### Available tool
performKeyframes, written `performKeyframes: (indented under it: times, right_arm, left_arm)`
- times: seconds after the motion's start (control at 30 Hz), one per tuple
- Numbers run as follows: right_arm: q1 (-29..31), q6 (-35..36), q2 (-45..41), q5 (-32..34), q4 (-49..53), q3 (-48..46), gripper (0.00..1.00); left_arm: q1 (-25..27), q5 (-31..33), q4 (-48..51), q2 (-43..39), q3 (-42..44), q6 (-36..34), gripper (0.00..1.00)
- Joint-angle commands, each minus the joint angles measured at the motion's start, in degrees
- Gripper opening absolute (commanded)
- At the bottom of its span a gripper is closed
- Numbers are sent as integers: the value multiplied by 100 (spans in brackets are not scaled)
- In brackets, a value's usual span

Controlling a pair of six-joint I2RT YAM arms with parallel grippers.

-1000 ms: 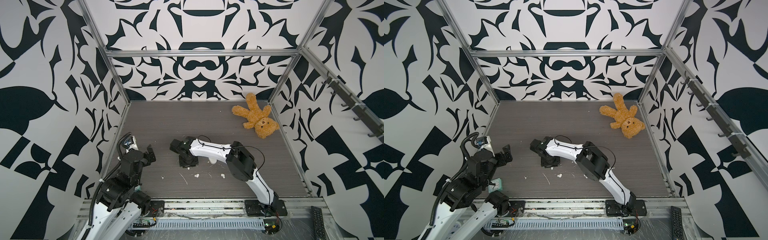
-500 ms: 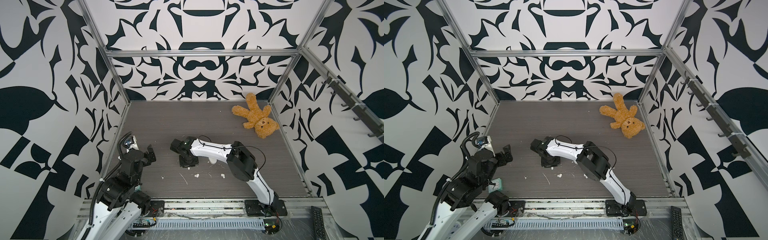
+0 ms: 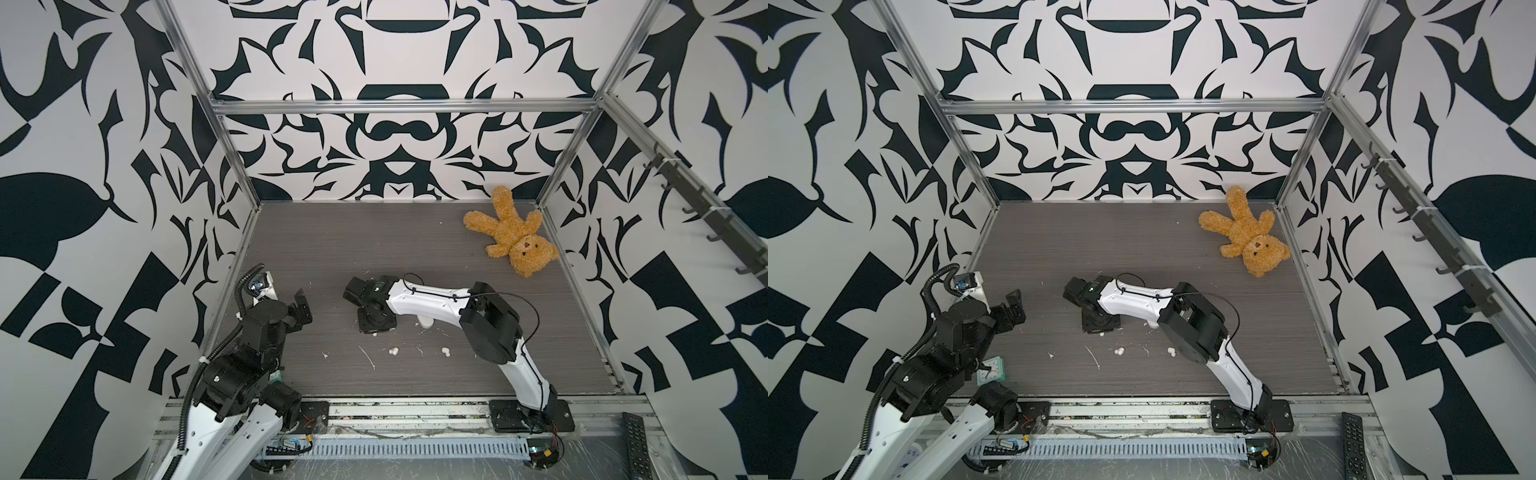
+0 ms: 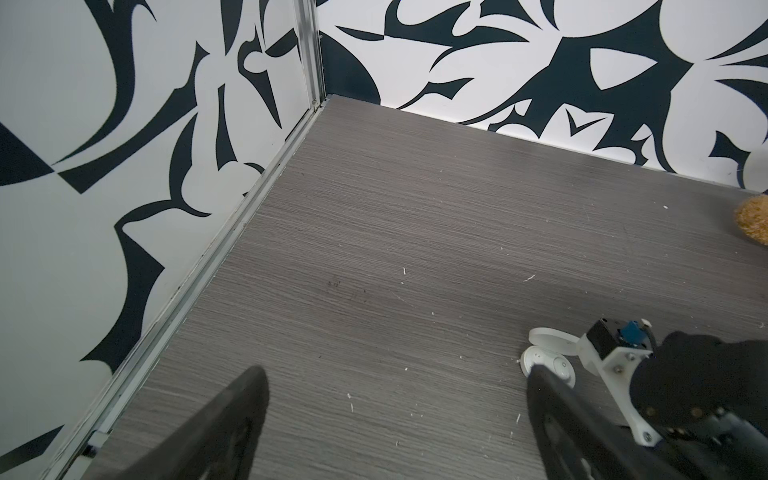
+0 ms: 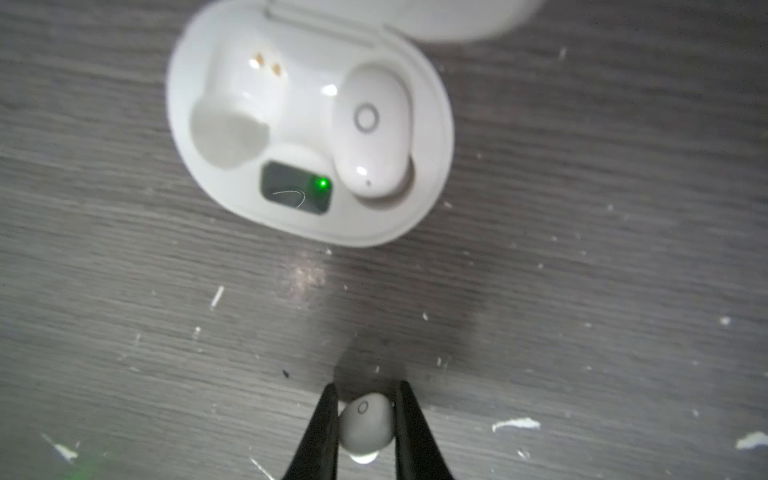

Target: Insert the wireless bluetooth earbuds into the charging case

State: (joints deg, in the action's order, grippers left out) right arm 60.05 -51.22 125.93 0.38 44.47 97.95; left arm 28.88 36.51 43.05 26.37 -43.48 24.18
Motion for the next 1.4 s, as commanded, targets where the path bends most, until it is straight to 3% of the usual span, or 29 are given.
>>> performKeyframes:
  times: [0.0,0.8,1.07,1.37]
  right_arm:
    - [-52,156,-336,143,-287,75,19]
    - [-286,488,-633,146,-1070,-63,21]
    - [-208,596,-1668,438,-924,-1398,39]
    - [139,1082,-2532,152,-1122,-2760,37]
  left_arm:
    - [-16,-13,-48,-18,68,16,99]
    - [-18,-45,-65,13,77,0,99]
    - [-14,-100,-101,52,85,-17,99]
    - [-17,-188,-100,108,74,-19,99]
